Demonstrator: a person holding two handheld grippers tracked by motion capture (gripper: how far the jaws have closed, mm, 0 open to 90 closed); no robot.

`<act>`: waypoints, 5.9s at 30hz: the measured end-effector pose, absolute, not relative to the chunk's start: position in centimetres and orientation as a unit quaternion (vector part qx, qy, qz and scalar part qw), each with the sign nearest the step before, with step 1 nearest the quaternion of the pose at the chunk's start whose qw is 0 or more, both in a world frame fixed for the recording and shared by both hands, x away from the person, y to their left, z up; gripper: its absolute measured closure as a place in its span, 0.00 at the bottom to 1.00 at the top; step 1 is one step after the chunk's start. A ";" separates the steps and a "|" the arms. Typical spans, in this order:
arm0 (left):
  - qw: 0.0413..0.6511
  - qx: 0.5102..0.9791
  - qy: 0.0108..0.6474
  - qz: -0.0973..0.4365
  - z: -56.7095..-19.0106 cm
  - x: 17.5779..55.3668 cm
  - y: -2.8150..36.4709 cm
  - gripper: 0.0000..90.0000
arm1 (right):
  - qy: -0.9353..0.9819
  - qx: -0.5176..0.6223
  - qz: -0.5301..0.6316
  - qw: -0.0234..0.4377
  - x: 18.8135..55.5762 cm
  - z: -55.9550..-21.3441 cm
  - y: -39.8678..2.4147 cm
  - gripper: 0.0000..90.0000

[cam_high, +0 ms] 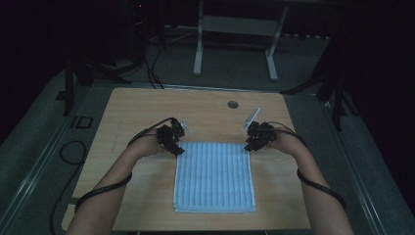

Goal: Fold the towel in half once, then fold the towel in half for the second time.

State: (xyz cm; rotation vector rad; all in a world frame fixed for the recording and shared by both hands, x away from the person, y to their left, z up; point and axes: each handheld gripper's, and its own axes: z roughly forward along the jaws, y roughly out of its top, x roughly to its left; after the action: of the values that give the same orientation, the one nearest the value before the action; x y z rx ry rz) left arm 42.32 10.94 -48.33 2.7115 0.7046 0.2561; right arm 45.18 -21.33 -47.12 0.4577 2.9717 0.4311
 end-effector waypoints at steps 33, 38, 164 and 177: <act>0.172 0.945 0.270 0.061 -50.4 45.9 10.1 0.96 | 0.981 0.171 0.083 0.044 48.0 -50.0 -20.2 0.94; 0.199 0.937 0.274 0.090 -47.9 45.0 10.8 0.96 | 0.977 0.168 0.107 0.079 47.5 -47.7 -20.3 0.94; 0.295 0.904 0.287 0.117 -51.4 36.2 11.5 0.03 | 0.902 0.194 0.362 0.132 37.7 -51.2 -17.4 0.16; 0.367 0.861 0.324 0.139 -52.3 34.5 16.2 0.03 | 0.855 0.263 0.413 0.171 36.6 -52.2 -23.1 0.15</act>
State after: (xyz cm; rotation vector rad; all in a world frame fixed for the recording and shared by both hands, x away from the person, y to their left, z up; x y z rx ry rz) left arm 34.46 16.20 -52.34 2.2128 0.8316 0.3573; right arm 36.65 -23.12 -52.20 0.7472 2.4277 1.1729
